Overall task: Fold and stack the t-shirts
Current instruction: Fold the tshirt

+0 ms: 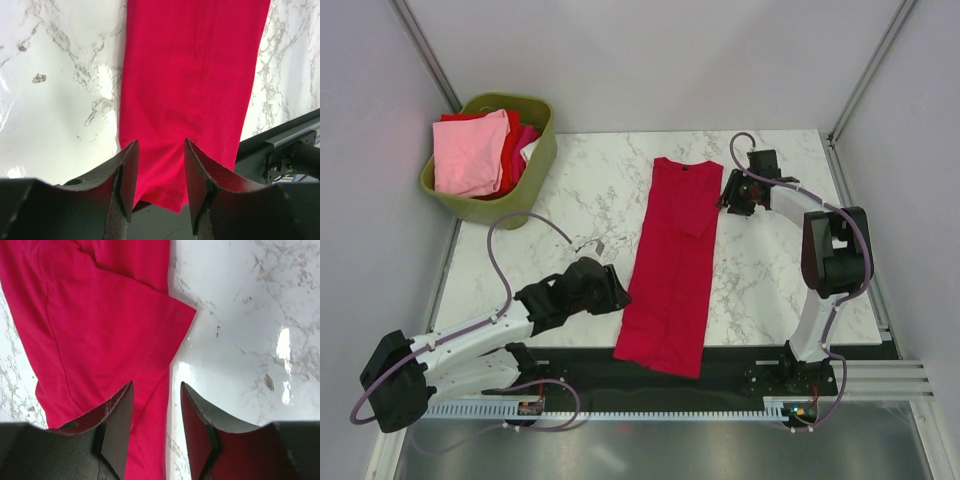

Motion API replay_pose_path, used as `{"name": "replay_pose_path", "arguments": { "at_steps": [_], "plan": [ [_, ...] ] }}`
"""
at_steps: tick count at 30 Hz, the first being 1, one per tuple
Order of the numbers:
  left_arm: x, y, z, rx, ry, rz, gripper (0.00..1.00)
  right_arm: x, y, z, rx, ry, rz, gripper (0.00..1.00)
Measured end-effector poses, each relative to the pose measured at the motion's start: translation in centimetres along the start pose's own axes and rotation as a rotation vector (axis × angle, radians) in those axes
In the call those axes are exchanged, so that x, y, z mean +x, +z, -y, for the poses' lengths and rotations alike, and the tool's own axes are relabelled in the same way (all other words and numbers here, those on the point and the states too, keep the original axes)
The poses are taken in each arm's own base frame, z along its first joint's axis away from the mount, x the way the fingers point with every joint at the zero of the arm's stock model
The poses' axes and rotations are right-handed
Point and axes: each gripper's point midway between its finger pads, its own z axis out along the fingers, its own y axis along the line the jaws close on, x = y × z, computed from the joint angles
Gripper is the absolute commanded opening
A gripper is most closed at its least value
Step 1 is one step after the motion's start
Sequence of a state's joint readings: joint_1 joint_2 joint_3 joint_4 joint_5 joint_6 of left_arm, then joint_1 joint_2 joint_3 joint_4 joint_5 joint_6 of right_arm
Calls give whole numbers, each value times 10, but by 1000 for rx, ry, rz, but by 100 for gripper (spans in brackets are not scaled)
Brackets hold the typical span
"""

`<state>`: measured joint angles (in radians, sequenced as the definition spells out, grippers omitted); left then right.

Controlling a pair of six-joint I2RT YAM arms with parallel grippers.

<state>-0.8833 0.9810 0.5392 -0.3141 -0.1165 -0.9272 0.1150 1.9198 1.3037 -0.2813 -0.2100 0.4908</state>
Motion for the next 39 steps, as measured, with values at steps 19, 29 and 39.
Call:
{"name": "replay_pose_path", "arguments": {
  "at_steps": [19,29,39],
  "plan": [
    [-10,6,-30,-43,-83,-5,52,-18,54,-10,-67,57,22,48],
    [-12,14,-36,-52,-94,-28,50,-54,92,-27,-135,141,91,21],
    [-9,22,-45,-91,-63,-53,48,-115,131,-58,-232,198,186,57]
  ]
}}
